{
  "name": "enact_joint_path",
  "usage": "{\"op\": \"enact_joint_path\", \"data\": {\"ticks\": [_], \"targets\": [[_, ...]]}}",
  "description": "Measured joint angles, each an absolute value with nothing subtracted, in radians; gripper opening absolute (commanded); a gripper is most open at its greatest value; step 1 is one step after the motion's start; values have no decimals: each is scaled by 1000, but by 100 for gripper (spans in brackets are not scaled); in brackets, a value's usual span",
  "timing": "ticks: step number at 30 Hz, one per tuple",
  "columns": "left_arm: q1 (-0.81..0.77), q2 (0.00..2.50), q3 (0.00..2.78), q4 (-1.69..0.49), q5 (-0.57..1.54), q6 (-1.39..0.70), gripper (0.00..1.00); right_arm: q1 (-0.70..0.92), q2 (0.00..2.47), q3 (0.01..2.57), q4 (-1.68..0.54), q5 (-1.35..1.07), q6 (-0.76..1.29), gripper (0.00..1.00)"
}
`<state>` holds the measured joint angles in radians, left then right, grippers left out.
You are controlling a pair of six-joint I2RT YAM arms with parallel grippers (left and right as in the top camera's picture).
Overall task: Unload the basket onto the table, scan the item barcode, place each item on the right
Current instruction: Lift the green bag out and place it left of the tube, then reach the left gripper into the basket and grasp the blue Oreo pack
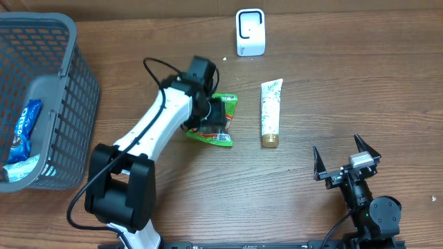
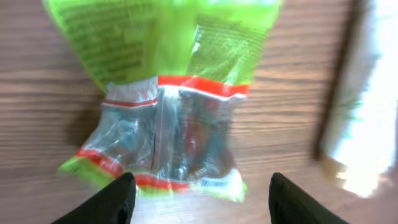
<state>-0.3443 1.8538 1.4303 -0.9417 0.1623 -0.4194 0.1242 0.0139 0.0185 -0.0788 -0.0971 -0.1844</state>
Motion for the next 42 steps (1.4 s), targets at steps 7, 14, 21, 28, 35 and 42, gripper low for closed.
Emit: {"op": "enact_joint_path", "data": {"ticks": [7,14,21,28,35,42], "targets": [[-250,1853,2036,-1306,79,-395,75,124,14,19,-79,-97,-184,100],[-20,1843,2485,-1534,-73,-363,79,124,14,19,-78,-97,-184,100],[319,1834,2566,-1565,-129,-358,73,124,14,19,-78,-97,-184,100],[582,1837,2564,-1538,-162,-358,78,124,14,19,-79,-97,-184,100],[636,1914,2564,-1512,-185,-300,77,124,14,19,-79,-97,-184,100],[636,2139,2552,-1501,-197,-224,78,124,14,19,-79,-97,-184,100]]}}
